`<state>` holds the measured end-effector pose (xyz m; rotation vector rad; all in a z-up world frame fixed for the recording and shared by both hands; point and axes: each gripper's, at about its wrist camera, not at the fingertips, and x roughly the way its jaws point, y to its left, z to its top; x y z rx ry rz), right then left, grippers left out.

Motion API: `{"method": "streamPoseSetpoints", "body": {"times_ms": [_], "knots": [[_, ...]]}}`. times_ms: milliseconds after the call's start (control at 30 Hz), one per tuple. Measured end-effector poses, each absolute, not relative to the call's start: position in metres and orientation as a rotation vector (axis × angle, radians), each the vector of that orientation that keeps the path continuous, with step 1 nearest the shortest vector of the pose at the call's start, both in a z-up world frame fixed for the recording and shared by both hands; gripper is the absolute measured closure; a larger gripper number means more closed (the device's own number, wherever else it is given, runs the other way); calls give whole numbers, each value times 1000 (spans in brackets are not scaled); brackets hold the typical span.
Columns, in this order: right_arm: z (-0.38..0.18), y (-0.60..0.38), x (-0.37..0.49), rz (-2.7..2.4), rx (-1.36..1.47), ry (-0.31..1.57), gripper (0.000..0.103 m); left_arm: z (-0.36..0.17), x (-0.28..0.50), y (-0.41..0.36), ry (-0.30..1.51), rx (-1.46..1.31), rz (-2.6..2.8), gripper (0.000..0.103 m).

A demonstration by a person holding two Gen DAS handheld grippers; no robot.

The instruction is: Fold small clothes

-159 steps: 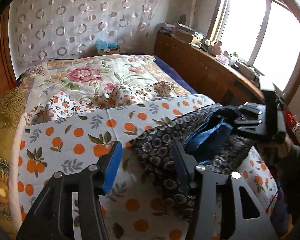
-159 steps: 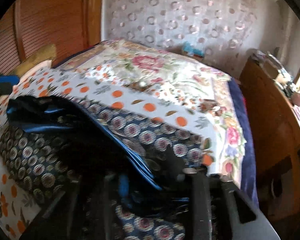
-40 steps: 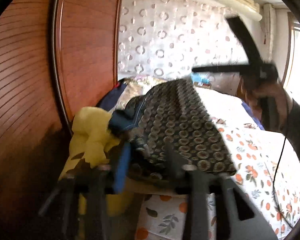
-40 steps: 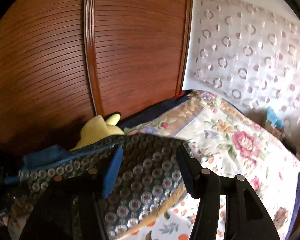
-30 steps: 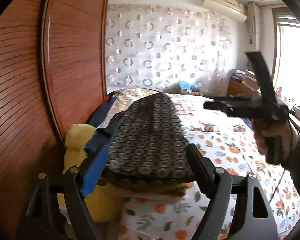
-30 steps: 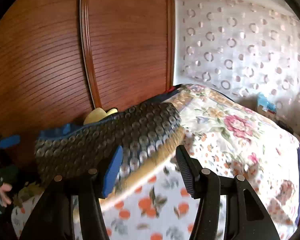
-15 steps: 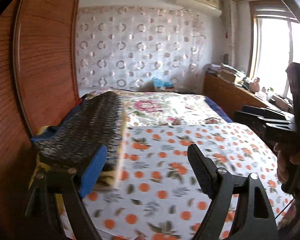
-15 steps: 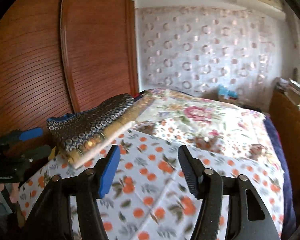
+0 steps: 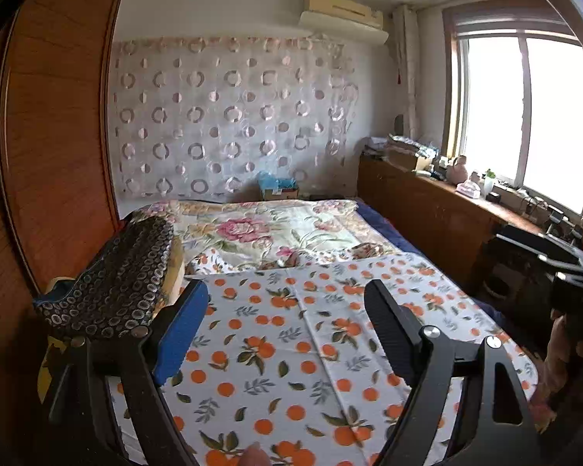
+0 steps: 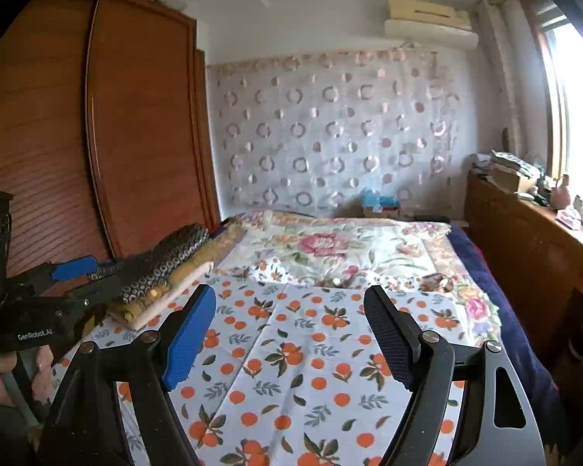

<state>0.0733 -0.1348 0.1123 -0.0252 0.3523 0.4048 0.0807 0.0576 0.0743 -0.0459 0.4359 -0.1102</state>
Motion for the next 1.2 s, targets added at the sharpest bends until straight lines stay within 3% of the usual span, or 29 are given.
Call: {"method": "streamPoseSetpoints", "body": {"times_ms": [400, 1200], "knots": [[89, -117, 55, 350, -10, 318, 23, 85, 71, 50, 414, -28, -66, 20], [96, -130, 56, 342, -1, 329, 23, 87, 64, 43, 403, -28, -64, 20]]}}
